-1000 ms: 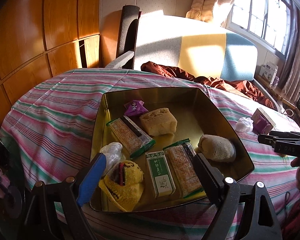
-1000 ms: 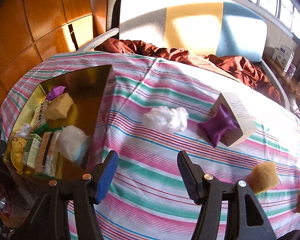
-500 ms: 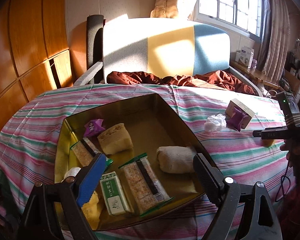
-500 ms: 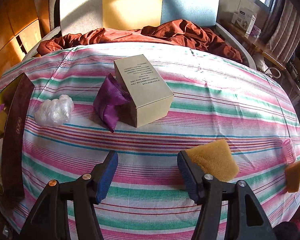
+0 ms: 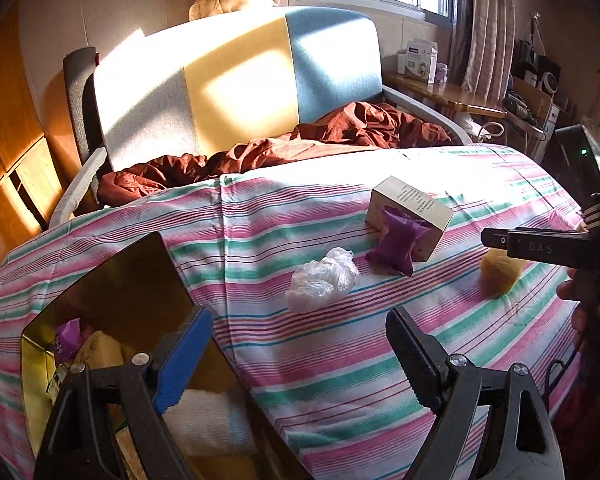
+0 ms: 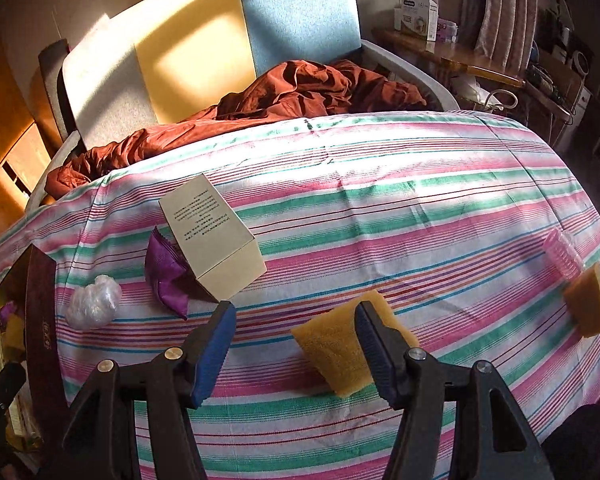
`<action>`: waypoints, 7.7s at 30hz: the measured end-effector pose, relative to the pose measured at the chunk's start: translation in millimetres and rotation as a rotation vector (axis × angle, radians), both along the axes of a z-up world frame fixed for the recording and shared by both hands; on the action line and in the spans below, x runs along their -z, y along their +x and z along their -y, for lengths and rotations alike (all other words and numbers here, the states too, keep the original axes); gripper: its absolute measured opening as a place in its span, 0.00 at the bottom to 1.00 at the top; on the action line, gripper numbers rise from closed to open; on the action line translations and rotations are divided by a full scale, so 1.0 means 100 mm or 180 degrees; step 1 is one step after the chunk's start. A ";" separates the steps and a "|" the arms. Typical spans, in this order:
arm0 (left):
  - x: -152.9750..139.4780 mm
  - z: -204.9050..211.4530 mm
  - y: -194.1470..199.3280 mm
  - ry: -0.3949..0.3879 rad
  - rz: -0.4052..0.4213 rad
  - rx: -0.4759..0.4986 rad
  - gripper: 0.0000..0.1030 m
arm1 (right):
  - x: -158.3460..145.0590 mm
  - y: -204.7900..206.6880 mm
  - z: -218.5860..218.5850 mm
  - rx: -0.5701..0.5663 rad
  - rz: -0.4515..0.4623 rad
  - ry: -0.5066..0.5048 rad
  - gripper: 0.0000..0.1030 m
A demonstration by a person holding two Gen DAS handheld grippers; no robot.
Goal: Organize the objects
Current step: 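Move both grippers away from the tray toward the remaining table items, then grasp the clear plastic bag with the left gripper while the right grasps the purple packet, then drop the plastic bag into the tray with the left gripper while the right holds the packet, then lower the purple packet into the gold tray and open the right gripper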
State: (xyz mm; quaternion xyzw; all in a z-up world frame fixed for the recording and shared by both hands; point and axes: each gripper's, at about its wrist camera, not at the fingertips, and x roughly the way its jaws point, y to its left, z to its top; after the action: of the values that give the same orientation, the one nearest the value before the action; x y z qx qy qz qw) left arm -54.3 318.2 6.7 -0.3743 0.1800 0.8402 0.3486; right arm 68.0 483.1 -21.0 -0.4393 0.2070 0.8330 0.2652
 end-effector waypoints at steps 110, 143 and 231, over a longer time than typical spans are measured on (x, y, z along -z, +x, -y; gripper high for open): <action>0.82 0.02 0.93 0.0242 0.0217 0.0679 0.58 | 0.54 -0.27 0.31 -0.0977 0.0616 -0.0449 0.47; 0.16 0.56 1.04 0.0347 -0.0260 0.0103 0.33 | 0.57 -0.35 0.60 -0.1181 0.0738 0.0098 0.44; 0.19 2.50 0.29 0.0564 -0.0014 -0.1546 0.73 | 0.54 -0.36 1.10 -0.1428 0.0808 0.0463 0.44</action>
State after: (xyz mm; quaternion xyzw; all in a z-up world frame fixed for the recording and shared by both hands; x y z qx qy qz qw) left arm -25.5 68.5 -12.4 -0.3727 0.0113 0.9126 0.1676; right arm 32.0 372.9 -75.1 -0.5549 0.0091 0.8218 0.1286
